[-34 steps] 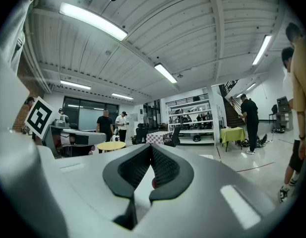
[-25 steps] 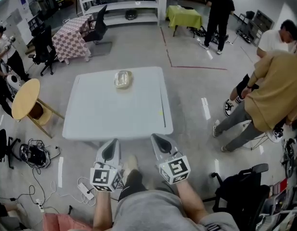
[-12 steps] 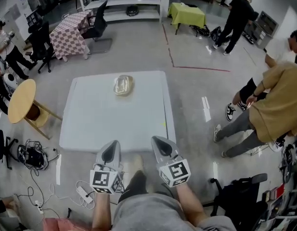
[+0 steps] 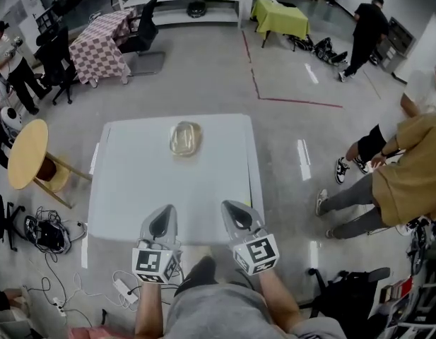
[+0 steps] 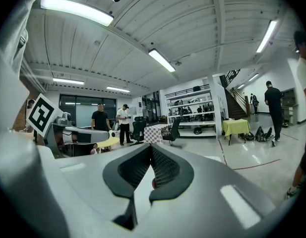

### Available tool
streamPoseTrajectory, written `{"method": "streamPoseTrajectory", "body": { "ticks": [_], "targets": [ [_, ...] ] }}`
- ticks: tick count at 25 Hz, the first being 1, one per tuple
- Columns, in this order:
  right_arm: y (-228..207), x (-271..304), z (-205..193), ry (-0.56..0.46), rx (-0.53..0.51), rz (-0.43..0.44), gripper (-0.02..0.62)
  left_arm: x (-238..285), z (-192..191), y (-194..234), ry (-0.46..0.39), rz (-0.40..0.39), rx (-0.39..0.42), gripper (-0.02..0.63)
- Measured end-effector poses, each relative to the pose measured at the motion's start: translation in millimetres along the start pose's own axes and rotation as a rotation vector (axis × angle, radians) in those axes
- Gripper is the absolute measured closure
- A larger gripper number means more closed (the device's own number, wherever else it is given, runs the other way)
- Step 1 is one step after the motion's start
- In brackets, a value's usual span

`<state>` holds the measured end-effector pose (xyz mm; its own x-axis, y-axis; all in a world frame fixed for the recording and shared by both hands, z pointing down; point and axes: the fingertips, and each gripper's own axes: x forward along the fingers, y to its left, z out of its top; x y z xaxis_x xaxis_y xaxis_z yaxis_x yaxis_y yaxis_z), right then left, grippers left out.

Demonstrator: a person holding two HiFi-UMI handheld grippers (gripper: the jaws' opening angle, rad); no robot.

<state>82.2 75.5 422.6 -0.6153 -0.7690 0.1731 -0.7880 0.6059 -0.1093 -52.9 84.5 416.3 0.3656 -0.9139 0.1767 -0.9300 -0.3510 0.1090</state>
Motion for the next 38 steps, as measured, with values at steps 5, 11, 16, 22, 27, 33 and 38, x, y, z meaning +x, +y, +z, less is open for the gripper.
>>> {"method": "streamPoseTrajectory", "body": {
  "ticks": [5, 11, 16, 22, 27, 33, 38],
  "targets": [
    [-14, 42, 4, 0.021, 0.004, 0.002, 0.591, 35, 4, 31, 0.014, -0.001, -0.014, 0.595],
    [-31, 88, 7, 0.043, 0.009, -0.002, 0.591, 73, 3, 64, 0.041, -0.003, -0.033, 0.595],
    [-42, 121, 1, 0.072, 0.017, 0.0, 0.592, 102, -9, 82, 0.075, -0.015, -0.054, 0.595],
    [-46, 159, -12, 0.114, 0.03, 0.003, 0.591, 125, -26, 111, 0.115, -0.021, -0.087, 0.595],
    [-49, 184, -30, 0.157, 0.043, 0.006, 0.591, 143, -47, 131, 0.151, -0.016, -0.123, 0.595],
    [-56, 210, -46, 0.2, 0.054, 0.021, 0.591, 163, -62, 144, 0.177, -0.008, -0.153, 0.595],
    [-66, 235, -63, 0.239, 0.073, 0.041, 0.591, 181, -75, 158, 0.203, 0.02, -0.175, 0.595]
  ]
}}
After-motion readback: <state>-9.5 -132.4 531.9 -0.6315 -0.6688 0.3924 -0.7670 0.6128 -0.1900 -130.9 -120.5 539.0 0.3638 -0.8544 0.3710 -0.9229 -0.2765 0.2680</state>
